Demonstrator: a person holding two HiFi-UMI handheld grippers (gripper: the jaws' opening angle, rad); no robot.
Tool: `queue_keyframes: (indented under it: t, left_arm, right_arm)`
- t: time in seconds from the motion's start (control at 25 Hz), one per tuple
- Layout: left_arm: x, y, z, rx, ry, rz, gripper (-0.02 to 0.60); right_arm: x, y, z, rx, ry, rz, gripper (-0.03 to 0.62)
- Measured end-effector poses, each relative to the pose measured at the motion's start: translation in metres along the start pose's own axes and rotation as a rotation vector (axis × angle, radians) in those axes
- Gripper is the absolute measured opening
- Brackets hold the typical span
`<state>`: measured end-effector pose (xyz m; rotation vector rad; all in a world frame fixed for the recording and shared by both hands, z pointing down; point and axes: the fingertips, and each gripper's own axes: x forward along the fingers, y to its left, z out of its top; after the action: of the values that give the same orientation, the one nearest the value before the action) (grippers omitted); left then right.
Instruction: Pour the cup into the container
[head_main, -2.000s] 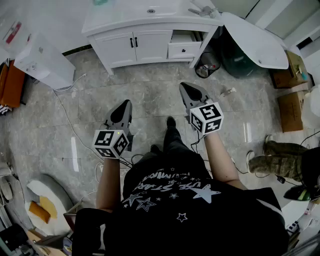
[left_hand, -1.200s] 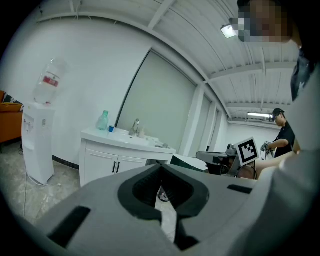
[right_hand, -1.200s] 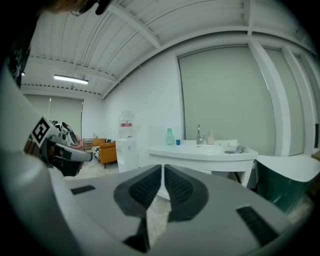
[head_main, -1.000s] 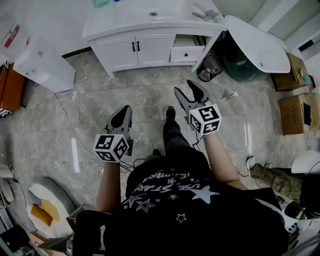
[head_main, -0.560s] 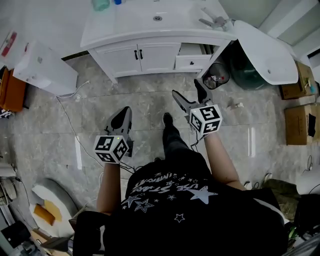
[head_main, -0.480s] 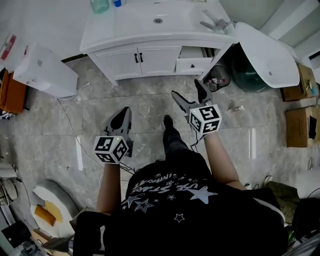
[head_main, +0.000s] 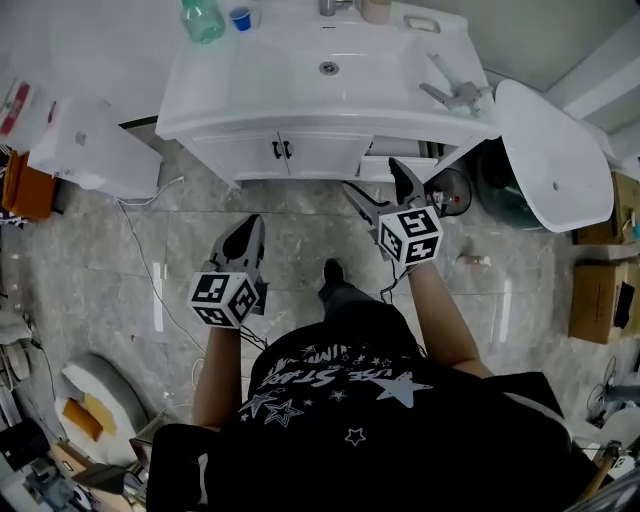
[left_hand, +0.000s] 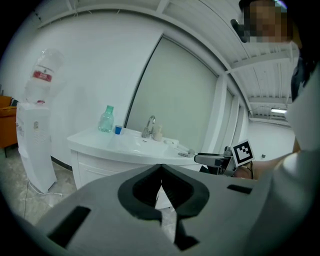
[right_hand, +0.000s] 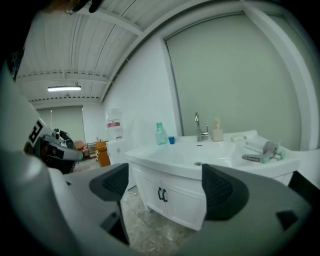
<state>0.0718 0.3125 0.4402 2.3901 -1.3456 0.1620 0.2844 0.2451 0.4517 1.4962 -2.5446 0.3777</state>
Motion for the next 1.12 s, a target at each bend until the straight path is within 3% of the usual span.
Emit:
queue_keyframes:
  t: [0.36,0.6,0.76,1.12]
  left_arm:
    - [0.048,0.033,0.028,-0.007,-0.042,0.11,0.01]
    - [0.04,0.066,0.043,-0.023,-0.086,0.206,0.01]
    - [0.033,0.097,0.046,-0.076,-0.11,0.261,0.01]
    - [0.07,0.184,0.08,-0.087,-0.156,0.293,0.011]
  right_arm:
    - [0.076,-0.035,0.035,-0.056,-0.008,0.094,0.448]
    - [0.111,-0.028,0.041,-0.056,0.014,0.148,0.448]
    - [0.142,-0.017,0.047,-0.069,0.023,0.18,0.448]
    - [0.224,-0.019,0.067,-0.107,0.044,0.169,0.448]
